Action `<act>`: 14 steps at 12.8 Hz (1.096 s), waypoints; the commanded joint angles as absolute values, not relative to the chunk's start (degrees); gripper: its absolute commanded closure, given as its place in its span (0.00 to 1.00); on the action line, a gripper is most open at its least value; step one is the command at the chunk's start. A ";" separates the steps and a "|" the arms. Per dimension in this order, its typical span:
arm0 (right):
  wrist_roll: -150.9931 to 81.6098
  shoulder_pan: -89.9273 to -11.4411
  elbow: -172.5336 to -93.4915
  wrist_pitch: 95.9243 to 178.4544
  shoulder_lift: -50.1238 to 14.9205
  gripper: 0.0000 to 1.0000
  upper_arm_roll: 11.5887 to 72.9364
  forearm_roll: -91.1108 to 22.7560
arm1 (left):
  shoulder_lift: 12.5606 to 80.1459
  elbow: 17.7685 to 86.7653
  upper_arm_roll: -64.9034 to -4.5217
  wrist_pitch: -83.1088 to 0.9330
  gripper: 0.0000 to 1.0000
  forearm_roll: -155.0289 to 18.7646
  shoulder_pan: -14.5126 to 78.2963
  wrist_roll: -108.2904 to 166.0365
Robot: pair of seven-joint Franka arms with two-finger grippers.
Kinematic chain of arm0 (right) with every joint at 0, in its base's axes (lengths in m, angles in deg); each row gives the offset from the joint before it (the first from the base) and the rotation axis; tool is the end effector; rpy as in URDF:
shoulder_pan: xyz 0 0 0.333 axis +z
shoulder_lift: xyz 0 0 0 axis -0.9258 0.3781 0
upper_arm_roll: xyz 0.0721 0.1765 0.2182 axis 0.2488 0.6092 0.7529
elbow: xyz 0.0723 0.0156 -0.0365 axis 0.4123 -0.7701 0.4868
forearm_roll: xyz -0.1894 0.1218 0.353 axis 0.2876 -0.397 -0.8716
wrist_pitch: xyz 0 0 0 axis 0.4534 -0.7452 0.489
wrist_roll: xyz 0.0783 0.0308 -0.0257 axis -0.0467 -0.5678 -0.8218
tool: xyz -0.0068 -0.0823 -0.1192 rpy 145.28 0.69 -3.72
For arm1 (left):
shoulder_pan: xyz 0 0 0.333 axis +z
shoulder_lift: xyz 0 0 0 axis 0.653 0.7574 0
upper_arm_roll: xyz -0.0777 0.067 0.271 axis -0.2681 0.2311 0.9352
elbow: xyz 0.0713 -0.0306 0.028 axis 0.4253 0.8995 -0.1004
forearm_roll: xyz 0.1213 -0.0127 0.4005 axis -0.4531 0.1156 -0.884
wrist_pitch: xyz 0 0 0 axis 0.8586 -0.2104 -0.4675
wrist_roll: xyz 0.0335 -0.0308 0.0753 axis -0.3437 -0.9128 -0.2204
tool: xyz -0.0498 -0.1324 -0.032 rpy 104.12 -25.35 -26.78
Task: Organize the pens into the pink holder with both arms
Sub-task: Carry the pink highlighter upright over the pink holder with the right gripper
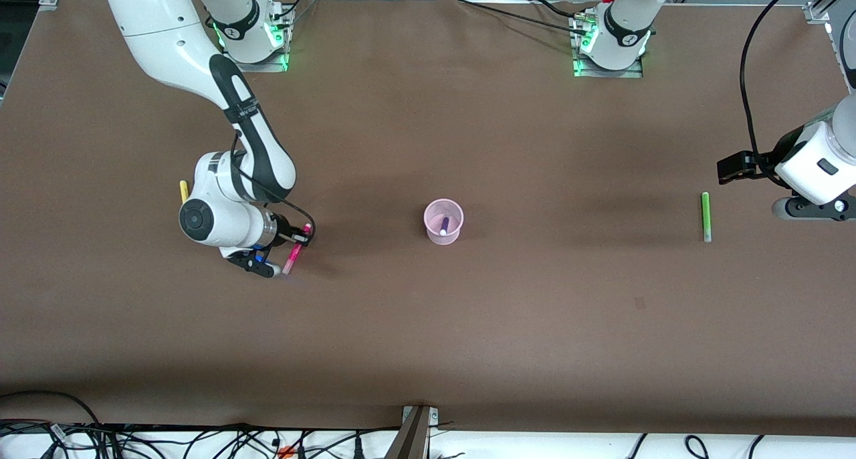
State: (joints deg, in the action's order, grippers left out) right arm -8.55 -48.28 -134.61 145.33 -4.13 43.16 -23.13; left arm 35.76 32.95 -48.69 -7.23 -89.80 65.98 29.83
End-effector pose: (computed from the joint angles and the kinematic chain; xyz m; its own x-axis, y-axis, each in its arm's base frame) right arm 0.6053 0.1940 0.1113 0.8784 -0.3383 -0.3376 -0.4025 -0.9046 -0.1407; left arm 0.6231 -0.0091 0.4974 0.9865 -0.0069 -0.1637 -0.0233 -0.9949 -0.0983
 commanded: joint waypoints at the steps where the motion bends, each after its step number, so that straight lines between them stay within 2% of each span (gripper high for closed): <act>1: -4.11 -48.18 -132.26 134.46 -7.49 1.00 43.23 -31.40 | 36.46 31.66 -49.43 -6.54 0.00 -89.87 65.56 30.05; 5: 10.11 -48.01 -129.09 124.76 -9.42 1.00 46.29 -47.56 | 36.73 31.05 -49.61 -6.98 0.00 -89.69 65.64 31.02; 7: 20.39 -48.01 -127.25 126.41 -9.51 1.00 51.12 -55.30 | 37.52 30.16 -49.52 -6.89 0.00 -89.78 65.64 31.02; 10: 29.12 -47.22 -126.98 135.35 -9.60 1.00 57.10 -64.02 | 36.91 30.77 -48.30 -7.16 0.00 -88.30 64.51 31.19; 11: 30.53 -47.13 -126.98 139.30 -9.51 1.00 59.64 -65.35 | 35.16 31.47 -42.98 -8.90 0.00 -86.98 60.32 31.19; 13: 31.16 -44.68 -126.98 148.00 -8.90 1.00 62.38 -65.97 | 30.52 36.81 -23.87 -13.64 0.00 -80.50 45.51 31.02; 14: 31.07 -42.67 -126.89 151.26 -7.77 1.00 62.39 -66.76 | 27.88 40.67 -16.46 -16.62 0.00 -77.77 40.47 31.02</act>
State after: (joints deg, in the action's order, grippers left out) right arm 30.40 -45.33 -127.23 146.14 -9.16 61.86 -64.78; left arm 34.31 33.19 -30.37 -11.94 -82.43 50.56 29.96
